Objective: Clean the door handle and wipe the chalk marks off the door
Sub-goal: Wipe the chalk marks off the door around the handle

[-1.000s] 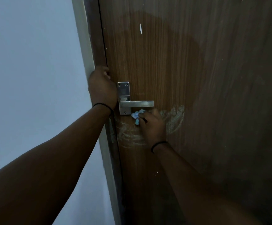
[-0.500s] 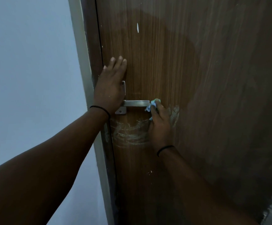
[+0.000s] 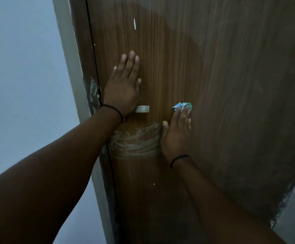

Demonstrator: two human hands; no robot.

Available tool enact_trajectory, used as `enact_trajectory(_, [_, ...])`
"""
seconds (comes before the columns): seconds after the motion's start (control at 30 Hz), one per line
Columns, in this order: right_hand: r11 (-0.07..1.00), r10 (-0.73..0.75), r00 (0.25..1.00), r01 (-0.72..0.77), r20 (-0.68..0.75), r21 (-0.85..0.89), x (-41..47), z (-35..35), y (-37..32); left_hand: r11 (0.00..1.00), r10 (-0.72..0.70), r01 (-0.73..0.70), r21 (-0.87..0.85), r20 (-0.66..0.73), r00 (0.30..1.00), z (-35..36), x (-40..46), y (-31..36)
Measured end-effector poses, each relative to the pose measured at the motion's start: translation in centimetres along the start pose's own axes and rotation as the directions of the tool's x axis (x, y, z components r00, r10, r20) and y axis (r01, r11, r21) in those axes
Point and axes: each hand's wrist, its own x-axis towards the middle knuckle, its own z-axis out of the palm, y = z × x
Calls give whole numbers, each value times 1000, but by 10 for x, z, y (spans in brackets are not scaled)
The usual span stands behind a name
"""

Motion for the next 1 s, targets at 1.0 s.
enact_trajectory(1.0, [983,-181,976,175,122,60,-16,10,-21,999,7,-6,-34,22,1000,1,-4,-2])
